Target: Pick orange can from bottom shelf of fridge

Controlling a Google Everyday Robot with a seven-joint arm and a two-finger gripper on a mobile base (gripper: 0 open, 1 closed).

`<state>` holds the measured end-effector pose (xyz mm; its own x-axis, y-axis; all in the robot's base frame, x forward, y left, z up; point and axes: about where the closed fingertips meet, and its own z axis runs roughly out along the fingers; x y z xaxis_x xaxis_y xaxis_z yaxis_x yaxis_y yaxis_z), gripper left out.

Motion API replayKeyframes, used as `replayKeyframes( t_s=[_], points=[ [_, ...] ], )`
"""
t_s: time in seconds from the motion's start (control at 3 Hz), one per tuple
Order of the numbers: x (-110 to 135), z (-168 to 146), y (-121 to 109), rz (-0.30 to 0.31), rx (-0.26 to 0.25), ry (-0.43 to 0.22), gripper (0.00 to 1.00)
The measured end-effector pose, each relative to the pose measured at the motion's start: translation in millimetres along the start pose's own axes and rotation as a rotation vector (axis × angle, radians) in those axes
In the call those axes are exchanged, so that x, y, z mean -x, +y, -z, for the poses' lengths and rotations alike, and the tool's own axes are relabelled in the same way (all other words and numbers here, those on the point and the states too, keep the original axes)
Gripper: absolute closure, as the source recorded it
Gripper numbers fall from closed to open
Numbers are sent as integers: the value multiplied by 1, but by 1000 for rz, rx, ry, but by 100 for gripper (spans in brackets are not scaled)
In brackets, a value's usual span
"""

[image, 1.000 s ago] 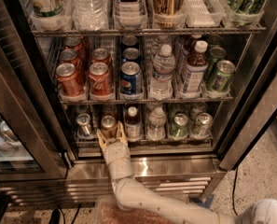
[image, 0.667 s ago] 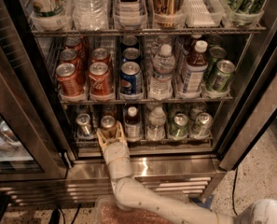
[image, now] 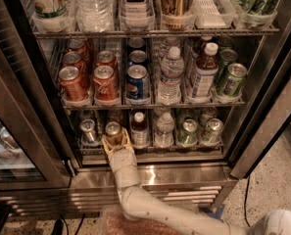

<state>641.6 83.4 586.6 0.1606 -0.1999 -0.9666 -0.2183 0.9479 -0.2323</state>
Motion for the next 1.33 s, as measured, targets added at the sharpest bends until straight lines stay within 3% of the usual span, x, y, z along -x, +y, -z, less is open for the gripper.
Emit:
replayKeyframes(
  t_s=[0.33,1.33],
  points=[
    [3,1,-2,1,1,2,100],
    [57,12,-12,-62,42,-41,100]
  ],
)
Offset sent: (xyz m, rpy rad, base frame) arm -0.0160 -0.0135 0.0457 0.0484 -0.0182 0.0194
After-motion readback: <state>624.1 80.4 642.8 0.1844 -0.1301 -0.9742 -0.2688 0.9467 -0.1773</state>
